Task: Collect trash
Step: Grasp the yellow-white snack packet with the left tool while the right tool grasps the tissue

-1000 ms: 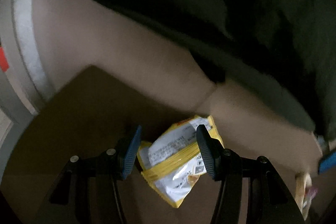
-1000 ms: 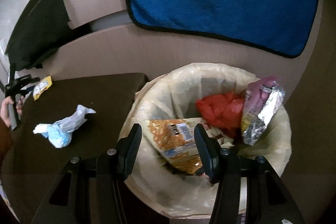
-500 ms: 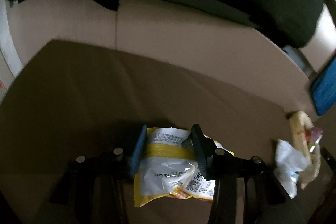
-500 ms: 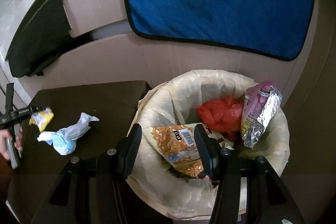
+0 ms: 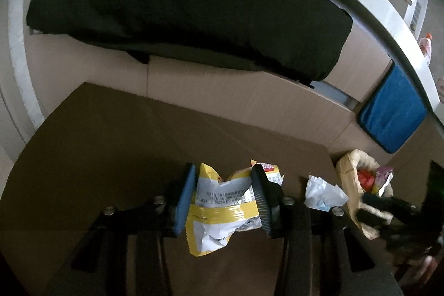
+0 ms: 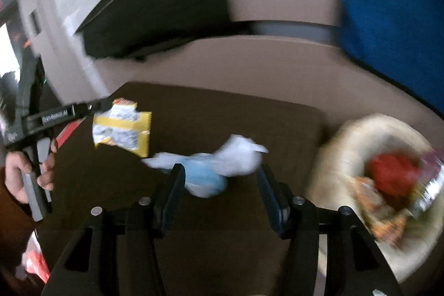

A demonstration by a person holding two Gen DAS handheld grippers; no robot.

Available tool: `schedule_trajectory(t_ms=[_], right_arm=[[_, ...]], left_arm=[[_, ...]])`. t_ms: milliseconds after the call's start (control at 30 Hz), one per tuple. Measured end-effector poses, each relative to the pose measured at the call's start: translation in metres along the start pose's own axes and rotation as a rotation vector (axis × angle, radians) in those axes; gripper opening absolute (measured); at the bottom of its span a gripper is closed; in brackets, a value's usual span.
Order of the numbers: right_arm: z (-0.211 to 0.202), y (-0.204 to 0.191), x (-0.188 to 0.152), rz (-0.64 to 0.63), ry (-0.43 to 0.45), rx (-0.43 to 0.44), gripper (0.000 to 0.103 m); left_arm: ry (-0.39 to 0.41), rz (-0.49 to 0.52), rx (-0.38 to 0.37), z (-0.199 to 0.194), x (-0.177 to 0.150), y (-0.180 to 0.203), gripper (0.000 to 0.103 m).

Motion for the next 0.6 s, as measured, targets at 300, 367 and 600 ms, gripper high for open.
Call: schedule_trajectory(t_ms=[300,367,600], right_arm=[[0.063,-0.005,-0.018,-0.103,-0.113,-0.159,0.043],[0.053,0.000,-0.017,-0.074,-0.092,-0.135,0.033],[-0.011,0.034,-0.009,0.029,0.031,-0.121,0.028]], left_arm=[[-0.070,-0.063,-0.041,-0.004,-0.038,-0.011,0.043],[-0.077,-0.037,-0.051,-0.004,-0.046,-0.007,0.044],[-0.126,0.139,-0.077,0.005,-0.071,0.025,0.046]])
Point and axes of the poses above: each gripper's, at about its wrist camera, not at the fingertips, and z roughly the way its jaws point, y to its right, x to its top, the point moved 9 cm from there along z, roughly the way its jaws point, and after that the axes turned 8 degrees about x, right-handed, at the moved point
